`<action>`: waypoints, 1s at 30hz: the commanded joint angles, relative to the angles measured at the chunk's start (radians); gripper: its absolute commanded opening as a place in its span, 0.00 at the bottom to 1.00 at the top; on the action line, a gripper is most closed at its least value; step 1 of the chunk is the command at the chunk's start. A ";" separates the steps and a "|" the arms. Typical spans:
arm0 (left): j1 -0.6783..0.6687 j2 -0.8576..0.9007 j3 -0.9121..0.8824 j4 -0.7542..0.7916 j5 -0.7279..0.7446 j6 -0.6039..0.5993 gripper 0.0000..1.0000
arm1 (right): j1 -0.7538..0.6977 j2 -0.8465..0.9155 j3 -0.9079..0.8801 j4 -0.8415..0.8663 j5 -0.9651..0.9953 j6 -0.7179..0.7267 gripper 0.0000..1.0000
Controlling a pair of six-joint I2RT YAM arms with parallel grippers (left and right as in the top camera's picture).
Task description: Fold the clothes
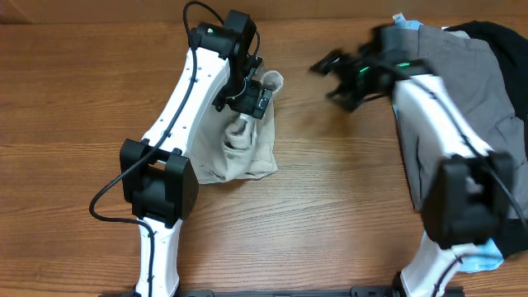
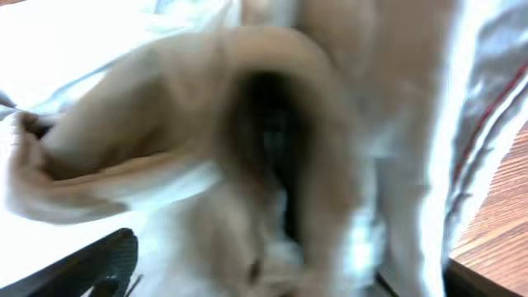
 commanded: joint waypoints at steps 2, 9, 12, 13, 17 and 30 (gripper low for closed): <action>0.010 0.009 0.022 0.004 -0.010 -0.003 1.00 | -0.066 -0.114 0.034 -0.042 -0.031 -0.080 0.87; 0.034 0.009 0.224 -0.112 -0.012 0.006 1.00 | -0.085 -0.119 0.034 -0.156 0.024 -0.171 0.87; 0.023 0.009 0.312 -0.156 0.051 0.051 1.00 | -0.089 -0.119 0.034 -0.159 0.029 -0.189 0.87; 0.017 0.009 0.327 -0.162 0.074 0.064 1.00 | -0.090 -0.119 0.034 -0.158 0.030 -0.189 0.87; -0.008 0.009 0.336 -0.167 0.077 0.072 1.00 | -0.119 -0.119 0.034 -0.159 0.023 -0.189 0.86; 0.003 0.009 0.193 -0.217 -0.073 0.063 0.99 | -0.229 -0.119 0.034 -0.284 0.043 -0.334 0.66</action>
